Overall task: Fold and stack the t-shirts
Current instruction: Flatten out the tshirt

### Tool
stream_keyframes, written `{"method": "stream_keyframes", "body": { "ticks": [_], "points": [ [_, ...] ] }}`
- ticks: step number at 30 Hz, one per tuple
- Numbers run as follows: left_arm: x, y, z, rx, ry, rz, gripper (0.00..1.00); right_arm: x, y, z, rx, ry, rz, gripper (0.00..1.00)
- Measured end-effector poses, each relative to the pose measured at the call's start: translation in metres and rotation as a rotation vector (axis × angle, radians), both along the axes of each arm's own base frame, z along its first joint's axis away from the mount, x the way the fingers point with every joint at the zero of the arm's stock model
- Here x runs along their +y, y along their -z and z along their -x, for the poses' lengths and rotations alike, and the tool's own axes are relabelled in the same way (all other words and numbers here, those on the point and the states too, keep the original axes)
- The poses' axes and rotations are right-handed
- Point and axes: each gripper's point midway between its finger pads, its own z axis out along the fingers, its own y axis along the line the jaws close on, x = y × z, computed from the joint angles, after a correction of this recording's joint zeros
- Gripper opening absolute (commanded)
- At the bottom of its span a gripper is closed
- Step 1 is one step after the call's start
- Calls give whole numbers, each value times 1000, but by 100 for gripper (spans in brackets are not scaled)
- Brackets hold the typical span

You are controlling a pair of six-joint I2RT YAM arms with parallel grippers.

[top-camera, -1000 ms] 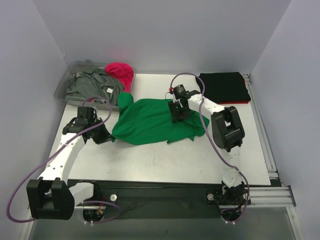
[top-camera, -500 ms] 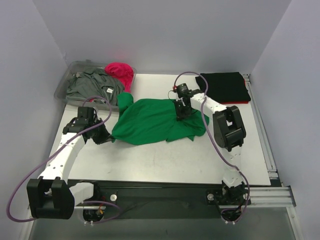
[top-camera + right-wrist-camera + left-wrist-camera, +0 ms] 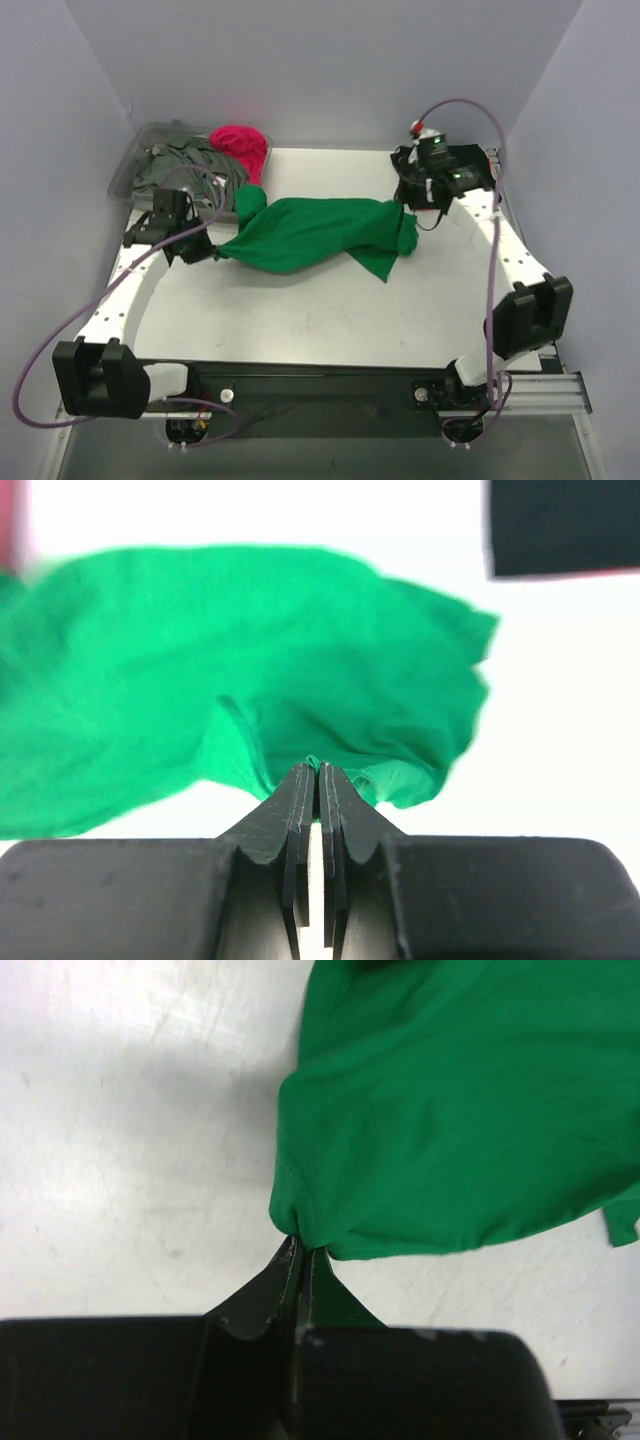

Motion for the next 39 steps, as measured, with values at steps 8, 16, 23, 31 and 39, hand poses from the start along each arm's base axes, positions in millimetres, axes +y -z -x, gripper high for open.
{"method": "stream_keyframes", "body": {
  "ticks": [8,16,23,31,39],
  "points": [
    [-9,-118,-72,-309,42,-29,0,-58,-164,11,-392,164,18,0],
    [-12,-273,-66,-775,29,18,0,-89,-289,64,-730,213,54,0],
    [-4,-374,9,-1150,13,57,0,-100,-381,135,-1012,183,15,0],
    [-13,-395,2,-1214,41,100,0,-118,-431,157,-1187,222,44,0],
    [-52,-287,-125,-855,119,188,0,-131,-336,31,-922,289,163,0]
  ]
}}
